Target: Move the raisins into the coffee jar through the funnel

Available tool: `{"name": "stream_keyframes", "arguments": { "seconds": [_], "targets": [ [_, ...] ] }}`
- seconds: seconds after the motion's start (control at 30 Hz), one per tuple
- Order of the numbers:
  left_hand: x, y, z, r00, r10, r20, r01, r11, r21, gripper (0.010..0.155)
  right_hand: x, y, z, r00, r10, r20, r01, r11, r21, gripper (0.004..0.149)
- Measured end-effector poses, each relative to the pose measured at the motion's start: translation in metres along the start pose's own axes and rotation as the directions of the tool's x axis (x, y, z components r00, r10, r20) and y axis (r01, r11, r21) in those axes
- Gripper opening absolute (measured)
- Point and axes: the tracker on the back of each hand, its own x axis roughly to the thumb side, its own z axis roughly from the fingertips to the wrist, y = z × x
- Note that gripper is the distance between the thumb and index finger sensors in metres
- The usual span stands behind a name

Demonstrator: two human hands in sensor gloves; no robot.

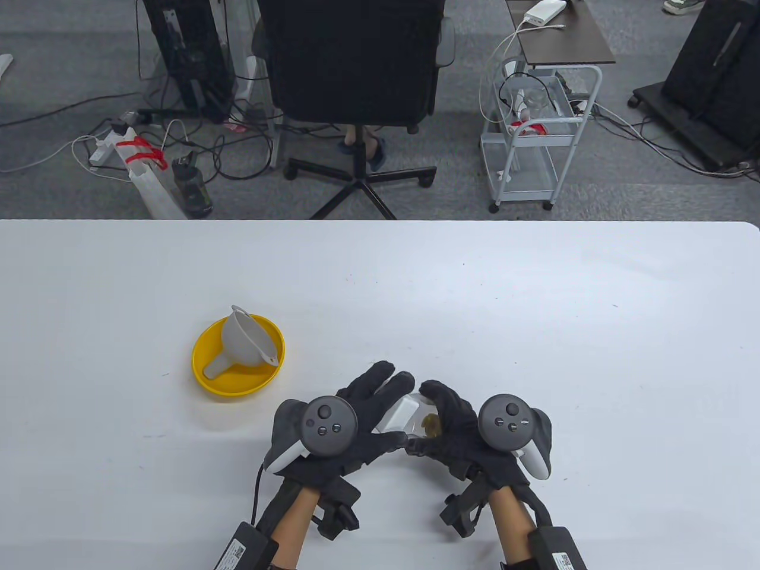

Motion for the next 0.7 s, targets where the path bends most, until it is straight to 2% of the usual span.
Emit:
{"name": "stream_keyframes", "arguments": {
  "seconds": [0.1, 0.2, 0.27, 0.33, 0.4, 0.43, 0.53, 0.57, 0.63, 0.7],
  "targets": [
    [0.0036, 0.0028, 0.0016, 0.998, 0.05, 0.044, -0.049, 0.999, -0.004, 0.05, 0.0019, 0.0022, -0.0004, 1.0, 0.007, 0.012, -0.007, 1.0, 0.011, 0.088],
    [0.0038, 0.0047, 0.0041, 0.989, 0.115, 0.088, -0.117, 0.993, 0.021, 0.041, 0.0025, 0.003, -0.0003, 1.0, -0.01, 0.023, 0.01, 1.0, 0.011, 0.088],
    [0.0037, 0.0059, 0.0049, 0.981, 0.159, 0.115, -0.166, 0.985, 0.046, 0.042, 0.0038, 0.0026, 0.0004, 0.999, 0.001, 0.032, -0.001, 1.0, 0.002, 0.088],
    [0.0049, 0.0059, 0.0063, 0.978, 0.18, 0.106, -0.189, 0.978, 0.082, 0.052, 0.005, 0.0017, 0.0007, 0.999, 0.018, 0.038, -0.018, 1.0, -0.01, 0.088],
    [0.0067, 0.0067, 0.0079, 0.993, 0.12, 0.023, -0.122, 0.973, 0.194, 0.06, 0.0052, 0.0012, 0.001, 0.999, 0.013, 0.045, -0.012, 1.0, -0.022, 0.088],
    [0.007, 0.007, 0.008, 0.996, 0.091, -0.003, -0.088, 0.974, 0.206, 0.065, 0.0053, 0.0012, 0.0011, 0.999, 0.01, 0.046, -0.009, 1.0, -0.024, 0.088],
    [0.006, 0.0047, 0.0068, 0.987, -0.048, -0.154, 0.071, 0.986, 0.149, 0.078, 0.0054, 0.0009, 0.0007, 0.999, 0.015, 0.049, -0.013, 0.999, -0.039, 0.088],
    [0.0052, 0.0038, 0.0063, 0.987, -0.046, -0.152, 0.065, 0.99, 0.128, 0.08, 0.0053, 0.0003, 0.0009, 0.999, 0.034, 0.041, -0.032, 0.998, -0.046, 0.088],
    [0.0058, 0.0029, 0.0041, 0.992, 0.026, -0.122, -0.012, 0.993, 0.116, 0.074, 0.0048, -0.002, 0.0014, 0.997, 0.065, 0.037, -0.064, 0.997, -0.033, 0.088],
    [0.0057, 0.005, 0.0031, 0.995, 0.071, -0.065, -0.067, 0.996, 0.061, 0.069, 0.0041, -0.0046, 0.0024, 0.997, 0.069, 0.037, -0.068, 0.997, -0.041, 0.088]
  ]
}}
